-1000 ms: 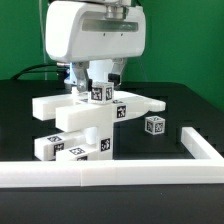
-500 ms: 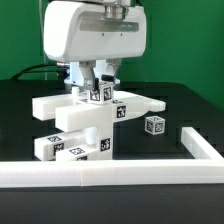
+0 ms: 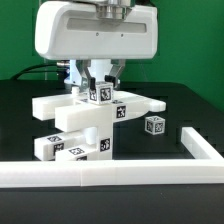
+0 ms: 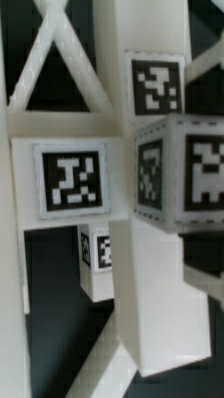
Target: Assemble chair
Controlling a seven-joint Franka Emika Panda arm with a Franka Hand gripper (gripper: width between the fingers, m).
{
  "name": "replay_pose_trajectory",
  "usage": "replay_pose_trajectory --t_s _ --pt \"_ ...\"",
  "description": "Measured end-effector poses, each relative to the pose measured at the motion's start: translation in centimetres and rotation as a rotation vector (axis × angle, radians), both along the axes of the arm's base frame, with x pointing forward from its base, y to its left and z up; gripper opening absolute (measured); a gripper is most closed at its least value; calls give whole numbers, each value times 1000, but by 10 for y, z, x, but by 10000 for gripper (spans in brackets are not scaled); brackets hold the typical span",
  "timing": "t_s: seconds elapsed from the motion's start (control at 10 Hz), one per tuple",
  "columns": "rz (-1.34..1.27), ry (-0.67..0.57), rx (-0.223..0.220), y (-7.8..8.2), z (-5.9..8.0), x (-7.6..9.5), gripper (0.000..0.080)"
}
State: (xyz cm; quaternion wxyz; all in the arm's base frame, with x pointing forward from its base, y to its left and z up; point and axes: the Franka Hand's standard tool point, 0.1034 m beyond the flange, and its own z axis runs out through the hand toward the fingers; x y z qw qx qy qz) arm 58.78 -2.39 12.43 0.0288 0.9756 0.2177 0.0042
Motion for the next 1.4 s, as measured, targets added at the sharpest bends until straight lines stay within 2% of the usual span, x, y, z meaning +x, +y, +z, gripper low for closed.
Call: replay_pose_trajectory --t_s 1.4 --pt "-979 -48 32 4 -1 0 288"
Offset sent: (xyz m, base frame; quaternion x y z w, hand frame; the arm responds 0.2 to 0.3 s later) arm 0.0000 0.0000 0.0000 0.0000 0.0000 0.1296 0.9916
